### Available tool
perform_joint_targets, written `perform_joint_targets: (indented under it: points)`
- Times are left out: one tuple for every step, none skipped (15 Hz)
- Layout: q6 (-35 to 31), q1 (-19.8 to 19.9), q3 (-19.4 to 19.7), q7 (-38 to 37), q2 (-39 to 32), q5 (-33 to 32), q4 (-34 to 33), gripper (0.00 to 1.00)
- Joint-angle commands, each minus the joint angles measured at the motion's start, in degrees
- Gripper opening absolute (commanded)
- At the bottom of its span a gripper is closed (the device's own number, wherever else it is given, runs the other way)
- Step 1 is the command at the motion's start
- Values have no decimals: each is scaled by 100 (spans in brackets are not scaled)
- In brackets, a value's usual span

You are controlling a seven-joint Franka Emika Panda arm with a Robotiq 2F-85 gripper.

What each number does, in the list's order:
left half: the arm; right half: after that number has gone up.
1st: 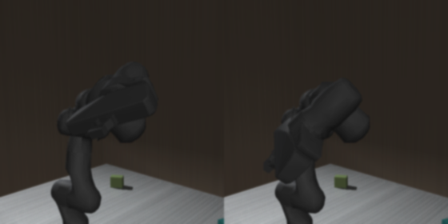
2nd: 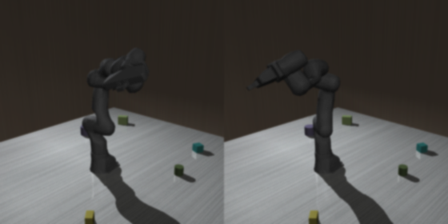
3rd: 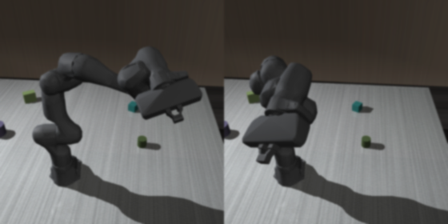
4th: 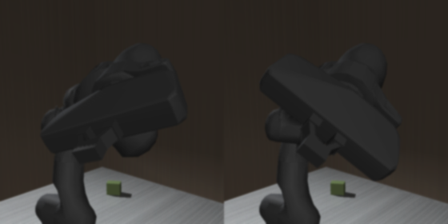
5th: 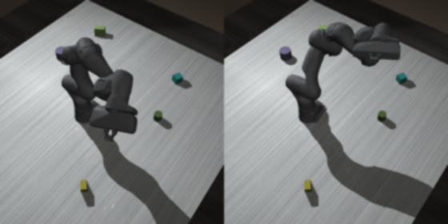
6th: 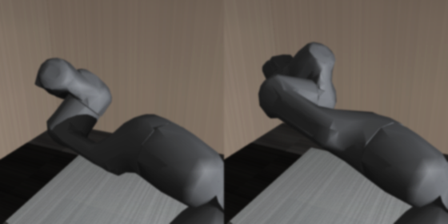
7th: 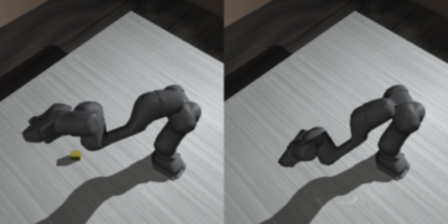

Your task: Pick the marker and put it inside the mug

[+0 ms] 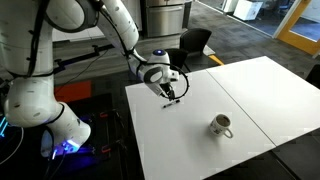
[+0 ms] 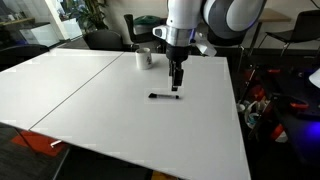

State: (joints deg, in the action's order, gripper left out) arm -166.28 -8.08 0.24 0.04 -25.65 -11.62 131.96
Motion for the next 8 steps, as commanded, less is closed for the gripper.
perform_joint_targets:
  points:
    - [134,19,-29,49,-62,80,-104,100]
    - [213,42,-49,72,-128,103,-195,100]
    - [241,58,-56,90,-178,111,-252,100]
    - [246,67,-58,92,-210,113,-282,100]
    - [247,69,-58,93,-224,114,-293,100]
    - [248,69,-59,93,-230,115,-301,100]
    - [249,69,-61,93,-231,115,-305,100]
    - [207,51,-29,39,-277,120,-352,100]
